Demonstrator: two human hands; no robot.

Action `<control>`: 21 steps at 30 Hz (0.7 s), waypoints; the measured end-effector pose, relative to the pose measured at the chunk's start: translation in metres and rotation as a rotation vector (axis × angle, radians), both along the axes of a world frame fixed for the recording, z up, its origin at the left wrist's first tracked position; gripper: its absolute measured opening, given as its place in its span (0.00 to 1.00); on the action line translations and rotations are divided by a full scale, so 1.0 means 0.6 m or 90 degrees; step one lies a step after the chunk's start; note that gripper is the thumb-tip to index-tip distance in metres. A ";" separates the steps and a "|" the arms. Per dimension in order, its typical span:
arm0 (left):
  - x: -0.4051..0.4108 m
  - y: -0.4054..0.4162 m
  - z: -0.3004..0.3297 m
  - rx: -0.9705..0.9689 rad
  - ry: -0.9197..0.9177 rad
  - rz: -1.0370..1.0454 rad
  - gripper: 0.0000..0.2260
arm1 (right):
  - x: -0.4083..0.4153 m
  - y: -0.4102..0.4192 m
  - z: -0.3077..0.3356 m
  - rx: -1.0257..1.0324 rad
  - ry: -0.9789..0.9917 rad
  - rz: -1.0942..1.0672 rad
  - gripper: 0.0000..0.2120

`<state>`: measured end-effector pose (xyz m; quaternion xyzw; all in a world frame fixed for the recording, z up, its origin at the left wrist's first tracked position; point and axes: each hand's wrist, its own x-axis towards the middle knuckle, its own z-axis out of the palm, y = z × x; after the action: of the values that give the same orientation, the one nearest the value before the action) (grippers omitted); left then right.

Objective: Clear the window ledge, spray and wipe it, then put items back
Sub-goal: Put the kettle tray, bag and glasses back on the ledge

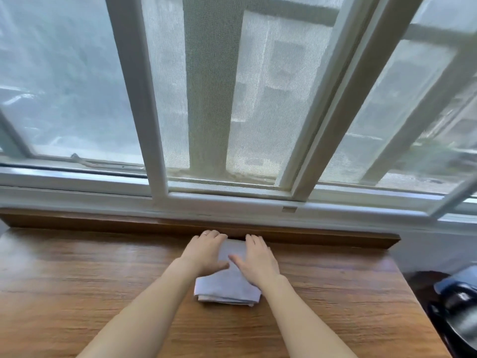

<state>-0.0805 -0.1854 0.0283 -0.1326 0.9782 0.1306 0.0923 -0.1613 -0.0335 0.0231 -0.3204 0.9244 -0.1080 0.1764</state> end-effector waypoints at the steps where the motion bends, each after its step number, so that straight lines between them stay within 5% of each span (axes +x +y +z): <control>1: -0.002 0.003 0.010 0.000 0.009 0.000 0.35 | 0.002 0.002 0.009 -0.014 0.000 -0.009 0.39; 11: -0.045 0.075 0.065 0.118 0.010 -0.045 0.33 | 0.011 0.118 0.081 -0.079 -0.016 -0.184 0.39; 21: -0.131 0.304 0.131 0.148 0.047 -0.198 0.34 | -0.008 0.365 0.112 -0.134 -0.026 -0.357 0.41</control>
<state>-0.1591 -0.0027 0.1066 0.0364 0.9680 0.2314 0.0904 -0.1659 0.1857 0.0900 -0.0670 0.9568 -0.2542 0.1244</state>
